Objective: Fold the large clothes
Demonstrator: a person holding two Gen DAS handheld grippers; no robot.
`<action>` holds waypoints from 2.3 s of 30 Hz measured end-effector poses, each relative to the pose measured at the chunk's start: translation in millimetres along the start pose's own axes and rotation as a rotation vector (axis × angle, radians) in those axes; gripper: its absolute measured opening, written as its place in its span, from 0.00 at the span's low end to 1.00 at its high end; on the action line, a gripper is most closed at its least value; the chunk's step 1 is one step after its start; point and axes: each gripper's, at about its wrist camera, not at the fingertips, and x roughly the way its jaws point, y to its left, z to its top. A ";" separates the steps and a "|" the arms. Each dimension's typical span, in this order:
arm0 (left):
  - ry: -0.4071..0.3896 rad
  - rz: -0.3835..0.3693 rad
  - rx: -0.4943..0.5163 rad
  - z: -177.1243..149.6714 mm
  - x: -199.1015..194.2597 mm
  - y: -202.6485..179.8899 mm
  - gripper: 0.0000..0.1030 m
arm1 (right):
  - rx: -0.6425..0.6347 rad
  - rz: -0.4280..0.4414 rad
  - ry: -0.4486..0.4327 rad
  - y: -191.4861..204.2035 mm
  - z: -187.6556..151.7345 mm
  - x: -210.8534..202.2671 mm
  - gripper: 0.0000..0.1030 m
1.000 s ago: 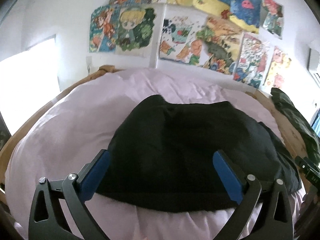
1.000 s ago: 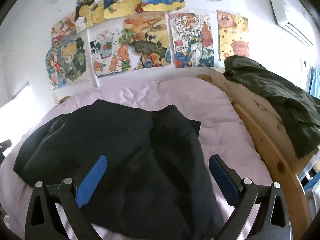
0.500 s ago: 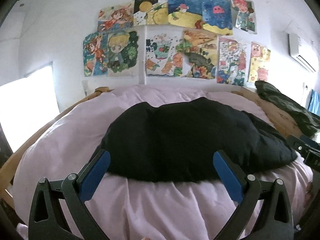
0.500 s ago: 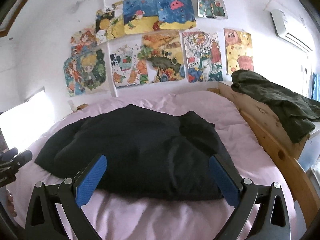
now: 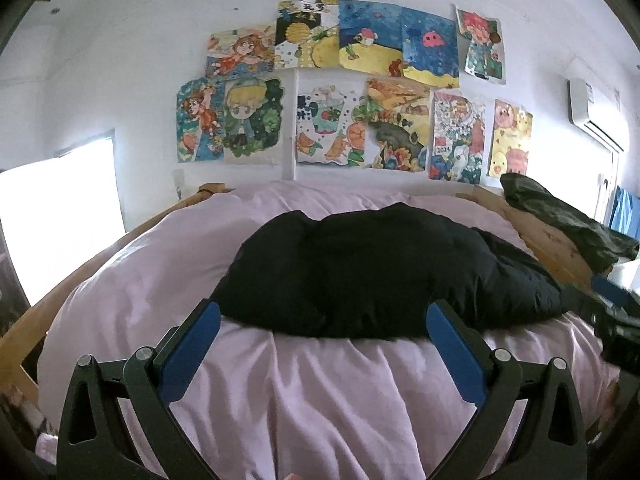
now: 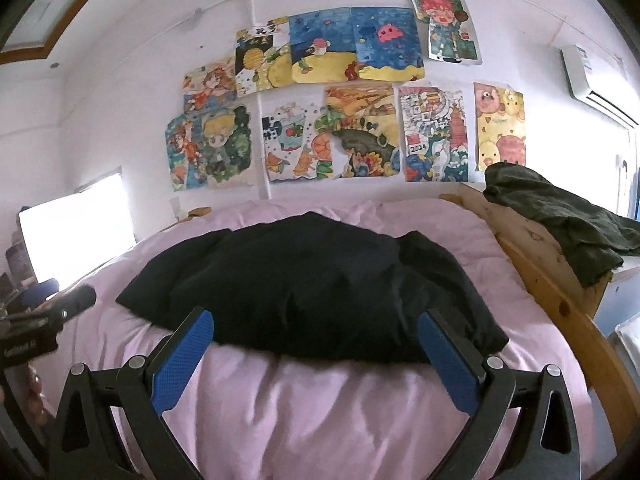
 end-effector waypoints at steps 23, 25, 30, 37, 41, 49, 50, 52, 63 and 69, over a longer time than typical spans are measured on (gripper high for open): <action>0.010 0.008 0.087 -15.5 -7.9 -5.6 0.98 | 0.015 -0.020 0.024 2.4 -15.8 -1.7 1.00; 0.014 0.008 0.093 -16.7 -6.8 -6.9 0.98 | 0.014 -0.017 0.027 2.6 -15.5 -0.2 1.00; 0.014 0.009 0.094 -16.7 -6.6 -7.4 0.98 | 0.001 -0.016 0.035 4.5 -15.6 2.2 1.00; 0.017 0.010 0.095 -17.6 -5.0 -6.7 0.98 | -0.002 -0.015 0.037 5.3 -16.4 2.6 1.00; 0.011 0.013 0.096 -17.0 -5.2 -5.1 0.98 | -0.001 -0.013 0.038 4.0 -16.4 2.5 1.00; 0.011 0.017 0.097 -20.1 -4.9 -3.7 0.98 | -0.003 -0.011 0.039 2.7 -15.9 2.2 1.00; 0.011 0.016 0.096 -19.6 -5.1 -3.9 0.98 | -0.003 -0.010 0.039 3.2 -16.1 2.3 1.00; 0.012 0.015 0.096 -20.5 -4.6 -2.9 0.98 | -0.003 -0.011 0.039 3.8 -15.9 2.4 1.00; 0.012 0.014 0.099 -19.2 -4.8 -2.2 0.98 | 0.000 -0.013 0.038 5.0 -15.3 2.4 1.00; 0.013 0.015 0.101 -20.0 -4.3 -1.3 0.98 | 0.001 -0.015 0.039 6.2 -15.1 2.6 1.00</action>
